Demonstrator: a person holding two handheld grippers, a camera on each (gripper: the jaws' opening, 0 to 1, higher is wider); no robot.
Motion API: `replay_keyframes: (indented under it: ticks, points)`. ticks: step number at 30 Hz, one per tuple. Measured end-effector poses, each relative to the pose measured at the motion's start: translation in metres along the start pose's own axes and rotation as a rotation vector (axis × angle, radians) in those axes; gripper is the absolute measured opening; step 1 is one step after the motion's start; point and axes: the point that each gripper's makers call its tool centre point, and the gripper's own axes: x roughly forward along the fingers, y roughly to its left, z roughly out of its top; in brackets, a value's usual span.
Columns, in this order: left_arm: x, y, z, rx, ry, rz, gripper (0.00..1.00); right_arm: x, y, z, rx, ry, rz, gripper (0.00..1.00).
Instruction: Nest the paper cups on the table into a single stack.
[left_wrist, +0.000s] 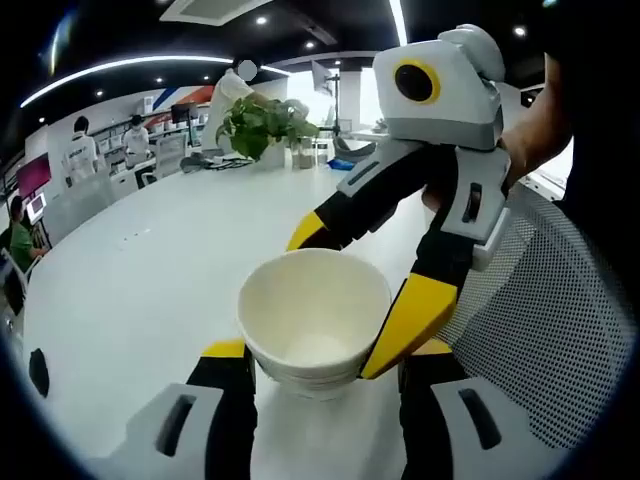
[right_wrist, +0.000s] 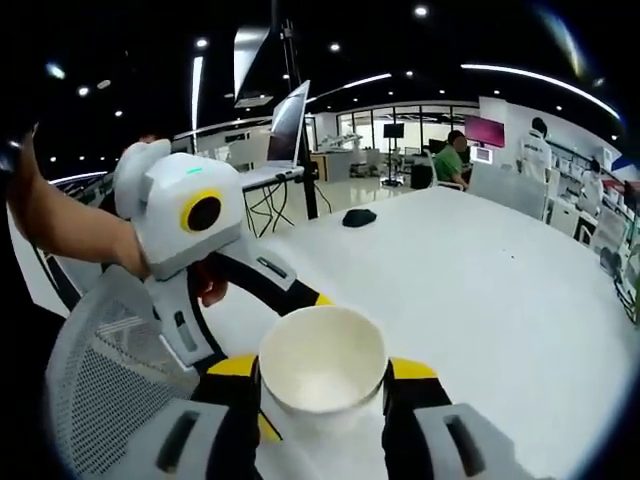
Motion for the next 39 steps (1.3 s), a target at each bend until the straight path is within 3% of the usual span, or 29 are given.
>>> replay_keyframes:
  ticks: [7, 16, 28, 39]
  points:
    - [-0.001, 0.004, 0.003, 0.004, -0.009, 0.016, 0.47, -0.003, -0.001, 0.006, 0.008, -0.015, 0.001, 0.47]
    - [-0.002, 0.017, 0.015, 0.024, -0.03, 0.029, 0.46, -0.003, -0.01, 0.019, 0.001, -0.035, -0.001, 0.47]
    - [0.001, 0.044, 0.03, 0.068, -0.029, 0.04, 0.46, 0.005, -0.033, 0.036, -0.015, -0.054, -0.002, 0.47]
    - [0.012, 0.07, 0.038, 0.053, -0.038, 0.048, 0.46, 0.017, -0.057, 0.047, -0.019, -0.068, -0.012, 0.47]
